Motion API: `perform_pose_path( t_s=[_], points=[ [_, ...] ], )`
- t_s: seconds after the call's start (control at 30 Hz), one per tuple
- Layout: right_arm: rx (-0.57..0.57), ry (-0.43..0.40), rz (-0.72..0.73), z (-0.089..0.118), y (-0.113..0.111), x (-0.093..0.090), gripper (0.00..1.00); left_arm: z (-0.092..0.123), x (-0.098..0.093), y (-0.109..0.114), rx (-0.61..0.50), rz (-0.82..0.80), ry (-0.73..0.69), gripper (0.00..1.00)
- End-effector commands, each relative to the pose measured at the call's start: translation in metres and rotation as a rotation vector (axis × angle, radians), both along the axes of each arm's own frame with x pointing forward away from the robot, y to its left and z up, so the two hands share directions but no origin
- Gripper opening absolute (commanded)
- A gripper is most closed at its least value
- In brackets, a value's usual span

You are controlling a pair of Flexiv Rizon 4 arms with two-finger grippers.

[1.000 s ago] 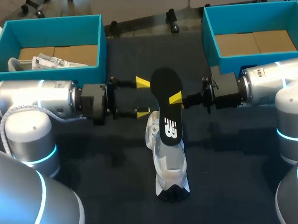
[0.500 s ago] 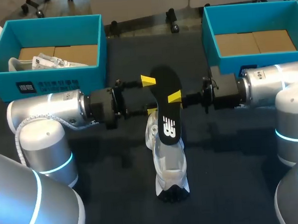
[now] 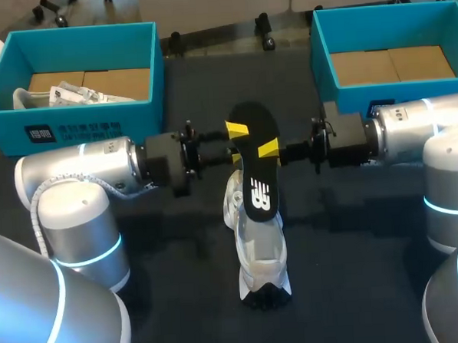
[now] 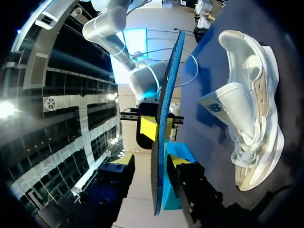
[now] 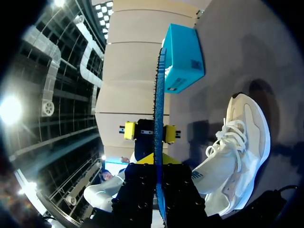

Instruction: Take the shoe out of the shoebox, open the shoe tongue, remove and reinsert the insole, then place the shoe into the shoebox

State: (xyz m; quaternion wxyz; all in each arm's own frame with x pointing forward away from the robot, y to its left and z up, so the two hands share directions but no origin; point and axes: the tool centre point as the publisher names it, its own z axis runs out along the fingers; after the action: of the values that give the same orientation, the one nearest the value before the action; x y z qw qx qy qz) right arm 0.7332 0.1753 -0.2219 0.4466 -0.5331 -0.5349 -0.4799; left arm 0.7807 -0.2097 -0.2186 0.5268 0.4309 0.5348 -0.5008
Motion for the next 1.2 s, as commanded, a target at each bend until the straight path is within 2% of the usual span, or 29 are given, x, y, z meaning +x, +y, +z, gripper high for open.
perform_pose_path(
  t_s=[0.03,0.07,0.3,0.43,0.9,1.0,1.2],
  points=[
    [-0.002,0.0,-0.002,0.0,0.002,0.0,0.0,-0.003,0.002,-0.006,0.013,0.002,-0.009,0.38],
    [-0.002,0.0,-0.002,0.0,0.002,0.0,0.0,-0.003,0.002,-0.008,0.014,0.0,-0.009,0.35],
    [-0.002,0.0,-0.002,0.0,0.002,0.0,0.0,-0.004,0.004,-0.014,0.023,0.002,-0.014,0.28],
    [-0.002,0.0,-0.002,0.0,0.002,0.0,0.0,-0.004,0.005,-0.016,0.025,-0.003,-0.013,0.2],
    [-0.002,0.0,-0.002,0.0,0.002,0.0,0.0,-0.011,0.004,-0.021,0.038,-0.004,-0.022,0.14],
    [-0.002,0.0,-0.002,0.0,0.002,0.0,0.0,-0.012,0.004,-0.022,0.036,-0.005,-0.024,0.01],
    [-0.002,0.0,-0.002,0.0,0.002,0.0,0.0,-0.009,0.002,-0.022,0.031,-0.009,-0.033,0.0]
  ],
)
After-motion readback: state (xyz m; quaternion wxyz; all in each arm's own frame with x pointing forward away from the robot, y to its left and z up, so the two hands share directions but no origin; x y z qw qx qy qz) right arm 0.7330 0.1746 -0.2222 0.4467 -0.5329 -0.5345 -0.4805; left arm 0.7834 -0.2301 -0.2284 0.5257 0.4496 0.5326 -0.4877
